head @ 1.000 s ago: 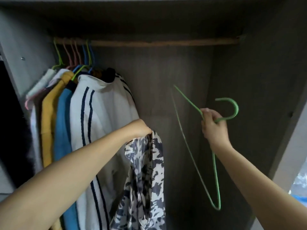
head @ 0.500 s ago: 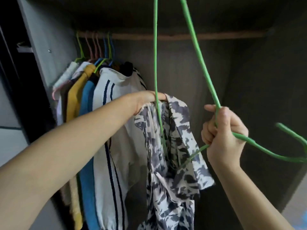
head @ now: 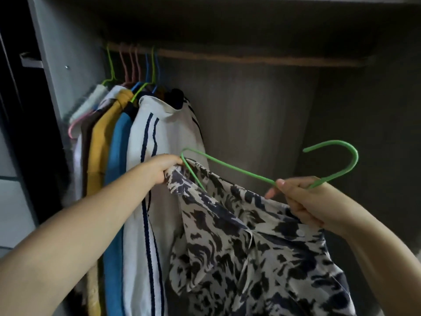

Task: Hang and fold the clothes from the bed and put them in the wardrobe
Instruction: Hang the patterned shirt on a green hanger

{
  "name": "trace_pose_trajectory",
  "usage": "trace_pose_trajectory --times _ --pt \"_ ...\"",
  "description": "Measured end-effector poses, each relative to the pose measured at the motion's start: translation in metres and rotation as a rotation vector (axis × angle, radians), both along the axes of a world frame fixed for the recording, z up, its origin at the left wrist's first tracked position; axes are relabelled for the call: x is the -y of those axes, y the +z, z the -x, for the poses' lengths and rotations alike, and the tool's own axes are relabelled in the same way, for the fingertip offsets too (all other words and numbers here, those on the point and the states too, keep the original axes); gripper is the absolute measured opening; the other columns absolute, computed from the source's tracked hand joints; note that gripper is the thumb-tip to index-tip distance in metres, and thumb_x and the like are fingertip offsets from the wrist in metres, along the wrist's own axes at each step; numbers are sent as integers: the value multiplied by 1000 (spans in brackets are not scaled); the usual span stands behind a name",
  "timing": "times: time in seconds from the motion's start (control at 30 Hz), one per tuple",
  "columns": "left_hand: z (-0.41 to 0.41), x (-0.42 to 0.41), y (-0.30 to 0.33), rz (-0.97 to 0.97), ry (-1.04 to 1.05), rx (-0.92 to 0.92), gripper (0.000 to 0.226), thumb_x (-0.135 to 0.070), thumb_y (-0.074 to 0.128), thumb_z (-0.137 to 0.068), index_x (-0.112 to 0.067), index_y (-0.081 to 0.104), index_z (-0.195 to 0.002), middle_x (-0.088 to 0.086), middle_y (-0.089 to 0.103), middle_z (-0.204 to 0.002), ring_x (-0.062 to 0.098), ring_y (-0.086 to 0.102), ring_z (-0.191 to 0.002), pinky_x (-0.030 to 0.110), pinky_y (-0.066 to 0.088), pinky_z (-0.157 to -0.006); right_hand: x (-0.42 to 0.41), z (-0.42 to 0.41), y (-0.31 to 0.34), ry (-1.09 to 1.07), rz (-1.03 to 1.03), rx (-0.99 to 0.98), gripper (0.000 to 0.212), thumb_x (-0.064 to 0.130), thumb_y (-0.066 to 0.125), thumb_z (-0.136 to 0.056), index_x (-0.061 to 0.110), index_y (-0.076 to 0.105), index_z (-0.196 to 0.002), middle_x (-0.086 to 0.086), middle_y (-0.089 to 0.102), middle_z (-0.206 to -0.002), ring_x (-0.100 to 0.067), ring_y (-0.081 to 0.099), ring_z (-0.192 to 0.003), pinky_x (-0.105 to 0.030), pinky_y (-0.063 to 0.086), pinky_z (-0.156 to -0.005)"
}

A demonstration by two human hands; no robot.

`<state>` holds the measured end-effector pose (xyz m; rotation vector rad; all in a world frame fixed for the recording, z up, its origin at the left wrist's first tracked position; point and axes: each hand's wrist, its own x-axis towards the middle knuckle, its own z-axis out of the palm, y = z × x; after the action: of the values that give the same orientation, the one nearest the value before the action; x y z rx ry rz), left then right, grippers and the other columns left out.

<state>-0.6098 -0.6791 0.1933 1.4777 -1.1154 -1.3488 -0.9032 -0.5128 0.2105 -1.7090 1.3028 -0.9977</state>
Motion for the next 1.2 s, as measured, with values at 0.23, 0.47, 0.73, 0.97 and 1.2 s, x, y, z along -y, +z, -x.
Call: trace_pose_trajectory --times 0.23,0.47,0.73,0.97,1.2 --pt "32 -3 0 336 -185 302 27 6 49 -84 -9 70 -91 9 66 -81 15 61 -67 18 49 -57 4 -1 -1 38 -199 -325 39 35 46 -99 16 74 -80 8 32 -44 -7 24 -35 -15 21 -35" --pt "87 -47 12 649 -961 765 24 -34 59 -93 -25 66 -114 -13 65 -107 -1 59 -96 11 42 -84 29 -20 -4 79 -229 -169 32 26 49 -99 7 68 -81 8 27 -47 -6 23 -39 -16 20 -34" --pt "63 -52 0 744 -879 697 36 -37 55 -95 -23 63 -62 -13 41 -43 3 33 -37 13 28 -42 35 41 -11 255 -339 -22 62 54 69 -76 13 61 -121 -8 69 -115 -19 65 -109 -35 56 -85" --pt "45 -50 -8 817 -788 760 32 -47 60 -88 -21 70 -71 -3 55 -71 20 49 -56 37 40 -58 45 49 -68 213 -722 -683 24 30 55 -93 12 68 -101 -1 63 -85 -9 58 -68 -17 50 -56" --pt "50 -56 -12 857 -782 780 34 -55 60 -79 -25 75 -77 -22 50 -68 2 47 -55 23 41 -60 37 26 -79 387 -752 -403 26 22 54 -97 21 70 -76 10 68 -72 -3 61 -68 -17 49 -66"
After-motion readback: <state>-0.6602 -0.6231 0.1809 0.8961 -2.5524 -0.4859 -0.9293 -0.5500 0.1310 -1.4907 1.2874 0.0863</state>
